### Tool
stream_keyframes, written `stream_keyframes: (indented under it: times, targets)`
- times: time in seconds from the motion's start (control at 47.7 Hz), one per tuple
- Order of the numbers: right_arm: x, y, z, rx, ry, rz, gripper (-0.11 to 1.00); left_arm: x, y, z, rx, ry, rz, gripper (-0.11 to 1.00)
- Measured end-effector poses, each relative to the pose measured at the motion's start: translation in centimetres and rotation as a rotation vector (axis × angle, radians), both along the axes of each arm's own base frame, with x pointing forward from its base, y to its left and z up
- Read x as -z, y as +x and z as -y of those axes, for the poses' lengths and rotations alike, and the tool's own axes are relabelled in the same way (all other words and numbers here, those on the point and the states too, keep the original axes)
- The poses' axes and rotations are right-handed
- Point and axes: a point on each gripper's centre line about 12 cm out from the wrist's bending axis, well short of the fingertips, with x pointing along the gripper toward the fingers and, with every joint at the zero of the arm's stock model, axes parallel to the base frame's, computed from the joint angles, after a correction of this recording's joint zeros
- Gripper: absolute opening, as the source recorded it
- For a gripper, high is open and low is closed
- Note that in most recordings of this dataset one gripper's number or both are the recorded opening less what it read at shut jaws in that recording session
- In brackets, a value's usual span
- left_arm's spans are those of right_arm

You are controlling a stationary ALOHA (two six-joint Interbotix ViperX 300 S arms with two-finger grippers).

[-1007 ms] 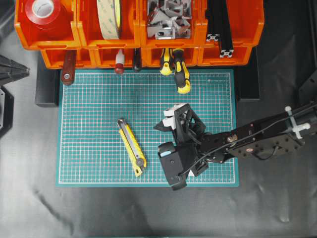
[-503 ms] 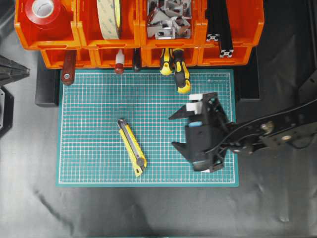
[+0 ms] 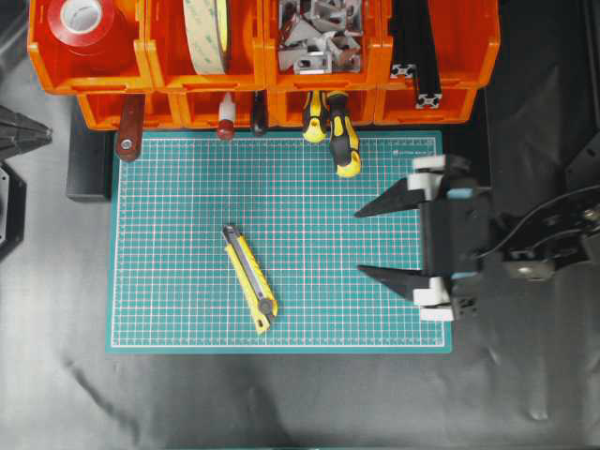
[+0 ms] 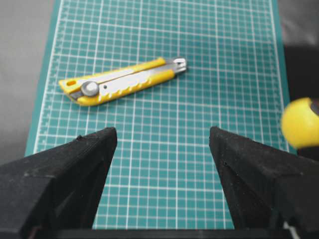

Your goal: Pick cutter from container rack with right arm.

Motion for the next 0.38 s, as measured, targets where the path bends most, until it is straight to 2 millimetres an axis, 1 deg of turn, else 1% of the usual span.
stream_keyframes:
  times: [0.378]
  targets:
    - [-1.7,-3.0,1.1,0.035,0.082,0.071,0.72,0.2,0.0,0.0,0.003,0.001,-0.014,0.0]
